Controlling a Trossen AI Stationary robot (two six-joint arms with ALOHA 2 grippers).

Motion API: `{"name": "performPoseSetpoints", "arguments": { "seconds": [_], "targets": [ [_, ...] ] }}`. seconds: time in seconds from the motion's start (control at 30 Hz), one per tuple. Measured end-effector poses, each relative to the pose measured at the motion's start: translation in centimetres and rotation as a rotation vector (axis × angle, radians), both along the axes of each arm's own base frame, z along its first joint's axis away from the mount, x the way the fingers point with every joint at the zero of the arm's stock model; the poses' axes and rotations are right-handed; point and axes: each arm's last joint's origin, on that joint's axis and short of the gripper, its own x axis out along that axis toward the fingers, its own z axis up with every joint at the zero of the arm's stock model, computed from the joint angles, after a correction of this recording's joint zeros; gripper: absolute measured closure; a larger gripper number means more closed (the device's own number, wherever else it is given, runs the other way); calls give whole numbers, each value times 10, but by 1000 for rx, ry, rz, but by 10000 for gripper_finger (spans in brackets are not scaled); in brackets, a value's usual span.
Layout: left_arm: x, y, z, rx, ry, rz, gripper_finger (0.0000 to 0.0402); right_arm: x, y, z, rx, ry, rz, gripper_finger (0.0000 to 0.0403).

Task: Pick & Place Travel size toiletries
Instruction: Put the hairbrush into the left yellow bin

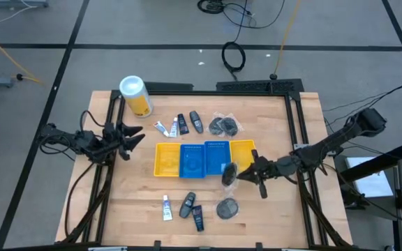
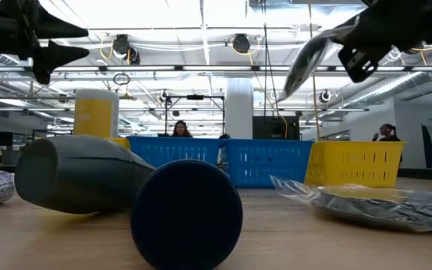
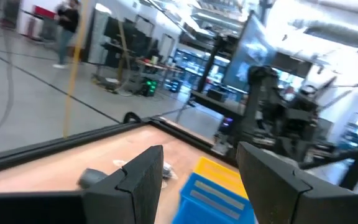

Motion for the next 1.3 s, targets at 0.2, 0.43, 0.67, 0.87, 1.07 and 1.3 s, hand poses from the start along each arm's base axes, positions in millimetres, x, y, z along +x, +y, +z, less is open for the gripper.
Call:
{"name": "performPoseSetpoints", "arguments": {
  "seconds": [0.2, 0.43, 0.67, 0.87, 1.07, 1.3],
  "targets": [
    [1, -1, 1, -2, -13, -34, 195, 9, -7, 13, -74, 35, -32, 403],
    [19, -9, 7, -6, -43, -117, 195, 19, -19, 29, -167, 21, -42, 403],
    [49, -20, 6, -25, -76, -158, 195, 28, -29, 49, -270, -48, -51, 403],
    [70, -26, 2, -117, -162, -186, 195, 36, -32, 67, -358, -99, -60, 403],
    [100, -24, -4, -163, -152, -250, 195, 50, -34, 76, -435, -111, -57, 403],
    [155, -21, 13, -119, -133, -381, 195, 69, -32, 82, -478, -115, 6, 403]
  ]
}}
